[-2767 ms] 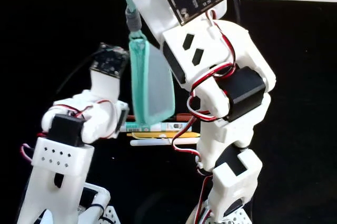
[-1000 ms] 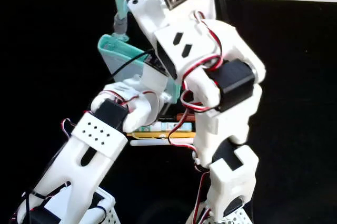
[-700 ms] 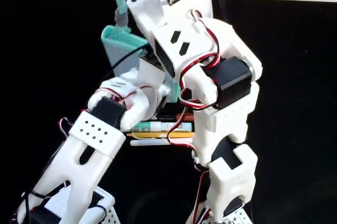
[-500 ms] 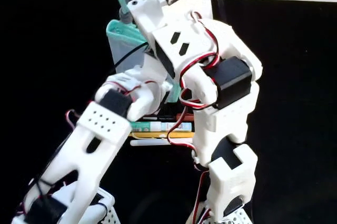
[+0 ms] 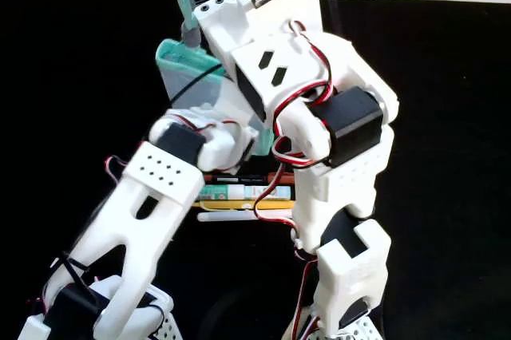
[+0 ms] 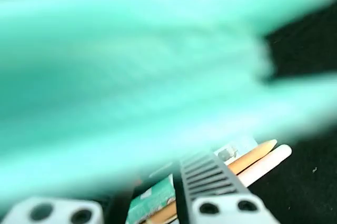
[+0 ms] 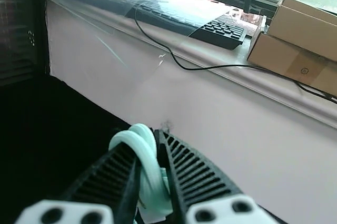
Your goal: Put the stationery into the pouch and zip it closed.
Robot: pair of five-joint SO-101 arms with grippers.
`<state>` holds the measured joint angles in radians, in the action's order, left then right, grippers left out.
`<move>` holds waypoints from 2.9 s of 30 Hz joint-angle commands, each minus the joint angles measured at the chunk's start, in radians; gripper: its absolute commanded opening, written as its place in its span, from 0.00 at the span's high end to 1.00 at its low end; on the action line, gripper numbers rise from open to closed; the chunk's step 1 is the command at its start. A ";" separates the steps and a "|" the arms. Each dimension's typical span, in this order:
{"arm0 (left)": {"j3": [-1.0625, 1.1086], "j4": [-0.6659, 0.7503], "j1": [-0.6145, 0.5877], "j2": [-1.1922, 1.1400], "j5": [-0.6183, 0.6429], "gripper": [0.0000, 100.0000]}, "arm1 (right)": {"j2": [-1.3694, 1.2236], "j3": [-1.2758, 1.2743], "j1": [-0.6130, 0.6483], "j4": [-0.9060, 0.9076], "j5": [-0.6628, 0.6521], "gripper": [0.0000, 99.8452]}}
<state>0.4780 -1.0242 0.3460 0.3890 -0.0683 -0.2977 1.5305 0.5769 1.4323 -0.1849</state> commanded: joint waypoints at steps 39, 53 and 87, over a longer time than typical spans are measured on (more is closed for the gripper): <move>0.101 -0.470 -0.337 0.522 -0.180 0.85 | -0.001 -0.001 -0.050 -0.007 0.043 0.99; 0.084 -0.489 -0.308 0.526 -0.176 0.85 | -0.048 0.002 -0.091 -0.021 0.044 0.99; -0.499 -0.713 -0.461 0.467 -0.350 0.85 | -0.068 0.008 -0.087 -0.021 0.044 0.99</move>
<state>0.0437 -1.7346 -0.0729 0.8968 -0.3966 -0.3728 1.5290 0.4971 1.4323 -0.1511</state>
